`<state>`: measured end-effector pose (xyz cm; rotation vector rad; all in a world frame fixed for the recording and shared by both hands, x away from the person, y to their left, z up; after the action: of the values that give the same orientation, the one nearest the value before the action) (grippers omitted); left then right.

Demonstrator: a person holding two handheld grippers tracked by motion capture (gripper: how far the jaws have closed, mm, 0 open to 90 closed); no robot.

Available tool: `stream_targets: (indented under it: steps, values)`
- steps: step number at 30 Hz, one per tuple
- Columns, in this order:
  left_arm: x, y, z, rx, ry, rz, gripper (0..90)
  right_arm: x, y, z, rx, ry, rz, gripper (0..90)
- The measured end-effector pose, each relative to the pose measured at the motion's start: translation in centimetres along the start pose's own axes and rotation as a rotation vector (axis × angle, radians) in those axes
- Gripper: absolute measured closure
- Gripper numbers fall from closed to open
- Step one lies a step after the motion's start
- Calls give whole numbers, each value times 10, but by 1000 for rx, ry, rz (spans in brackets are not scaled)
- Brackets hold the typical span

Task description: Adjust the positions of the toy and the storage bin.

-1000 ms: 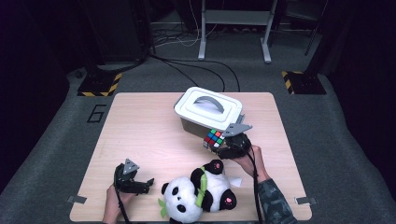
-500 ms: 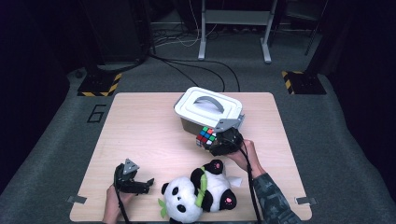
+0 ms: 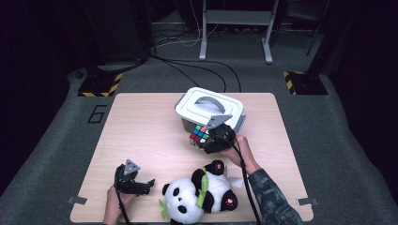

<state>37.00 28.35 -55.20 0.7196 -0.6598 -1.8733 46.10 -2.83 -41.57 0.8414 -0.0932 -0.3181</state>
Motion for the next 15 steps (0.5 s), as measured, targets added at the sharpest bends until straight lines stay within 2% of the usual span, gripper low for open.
stream_targets:
  steps: [1,2,6,9,11,15]
  values:
    - [0,0,0,0,0,0,0,-1,0,-2,-11,8,-10,338]
    - [0,0,0,0,0,0,0,1,1,-5,-10,14,4,338]
    - [0,0,0,0,-1,-1,0,4,3,-15,-25,45,-24,338]
    - [0,0,0,1,-1,0,0,7,6,-21,-31,61,1,338]
    - [0,0,0,0,-2,-3,0,8,7,-24,-29,75,-3,338]
    - [1,0,0,2,-5,3,0,12,7,-34,-43,98,20,338]
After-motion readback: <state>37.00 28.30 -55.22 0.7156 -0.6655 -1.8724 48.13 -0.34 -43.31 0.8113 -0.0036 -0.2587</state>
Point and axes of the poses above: each handheld gripper's, and its own axes: z roughly backward along the jaws, y roughly out of its top, x roughly to its right, the point moved 3 cm from there along -z, roughly forward along the jaws, and after that the axes turned 15 degrees about y, right-handed, at the moved point
